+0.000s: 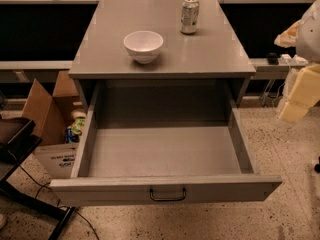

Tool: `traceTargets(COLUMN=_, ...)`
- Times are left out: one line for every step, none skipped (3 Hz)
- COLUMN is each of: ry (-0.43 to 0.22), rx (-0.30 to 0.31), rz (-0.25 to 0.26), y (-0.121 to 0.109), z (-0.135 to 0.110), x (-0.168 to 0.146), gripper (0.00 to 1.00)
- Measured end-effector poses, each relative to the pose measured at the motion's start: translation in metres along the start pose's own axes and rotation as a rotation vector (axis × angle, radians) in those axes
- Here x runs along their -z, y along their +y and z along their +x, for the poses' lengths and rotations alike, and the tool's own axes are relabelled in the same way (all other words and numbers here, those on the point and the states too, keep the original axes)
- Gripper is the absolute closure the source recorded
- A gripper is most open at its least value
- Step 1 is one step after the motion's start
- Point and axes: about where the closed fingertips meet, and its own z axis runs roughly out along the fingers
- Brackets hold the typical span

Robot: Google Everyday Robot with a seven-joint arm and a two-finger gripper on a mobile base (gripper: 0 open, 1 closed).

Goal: Close top drawer

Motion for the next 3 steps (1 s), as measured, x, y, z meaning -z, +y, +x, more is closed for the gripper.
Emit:
traceTargets(ry=0.000, rx=0.000, rz=0.000, y=0.000, z=0.000, x=0.000, gripper=0.00)
traceTargets(ry=0.012, rx=-0.022, rz=-0.001, y=0.000, z=0.000, x=0.004, gripper=0.00)
traceTargets(ry=0.068, rx=-0.095, rz=-0.020, y=0.036, z=0.026, x=-0.005, gripper=0.07)
